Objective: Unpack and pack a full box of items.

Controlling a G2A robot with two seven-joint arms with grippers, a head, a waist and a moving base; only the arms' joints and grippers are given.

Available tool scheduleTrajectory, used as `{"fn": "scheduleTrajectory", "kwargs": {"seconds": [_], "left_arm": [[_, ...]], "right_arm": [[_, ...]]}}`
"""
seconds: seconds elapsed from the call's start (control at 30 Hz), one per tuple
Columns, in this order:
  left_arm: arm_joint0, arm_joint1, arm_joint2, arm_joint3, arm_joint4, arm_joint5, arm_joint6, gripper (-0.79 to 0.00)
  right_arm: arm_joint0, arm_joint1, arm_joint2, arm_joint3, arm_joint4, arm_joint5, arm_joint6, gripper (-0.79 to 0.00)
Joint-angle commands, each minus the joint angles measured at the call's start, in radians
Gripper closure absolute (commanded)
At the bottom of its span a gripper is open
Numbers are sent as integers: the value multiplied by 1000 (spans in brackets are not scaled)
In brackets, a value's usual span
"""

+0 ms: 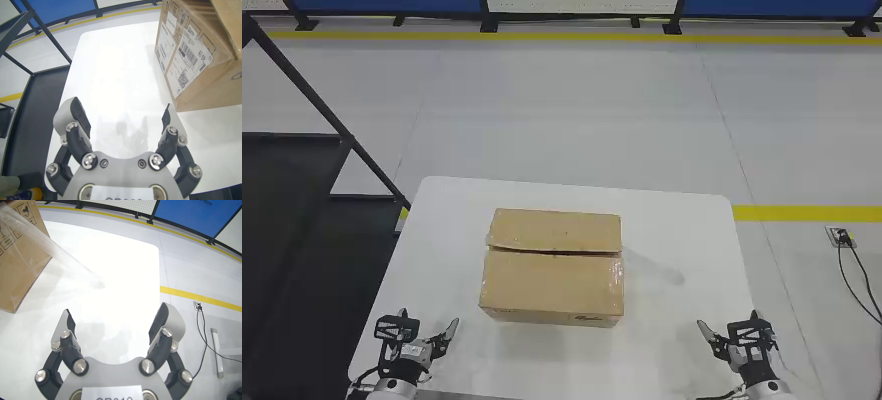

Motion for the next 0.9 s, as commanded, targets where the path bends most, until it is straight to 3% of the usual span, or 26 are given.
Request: {"fn": "scheduleTrajectory", "kwargs": {"seconds": [0.0,0.27,0.4,0.57,0.67,0.87], "left_arm": [[0,0,0,0,0,0,0,-785],[-41,-5,2,24,-48,4,25,-785],[-83,-6,-23,20,-93,-38,88,-785],[-119,-3,-46,7,-109,-113,122,-785],[-120,-2,-65,3,-148,-170,138,-785],[-111,1,-86,1,-162,-198,134,-785]], "right_arm": [[0,0,0,0,0,0,0,-784],[16,0,-25,-59,-15,-66,15,-785],[52,1,-47,-126,94,-197,111,-785],[137,-3,-92,-185,272,-286,252,-785],[194,-7,-124,-207,397,-289,333,-785],[207,-7,-129,-212,400,-289,354,-785]]}}
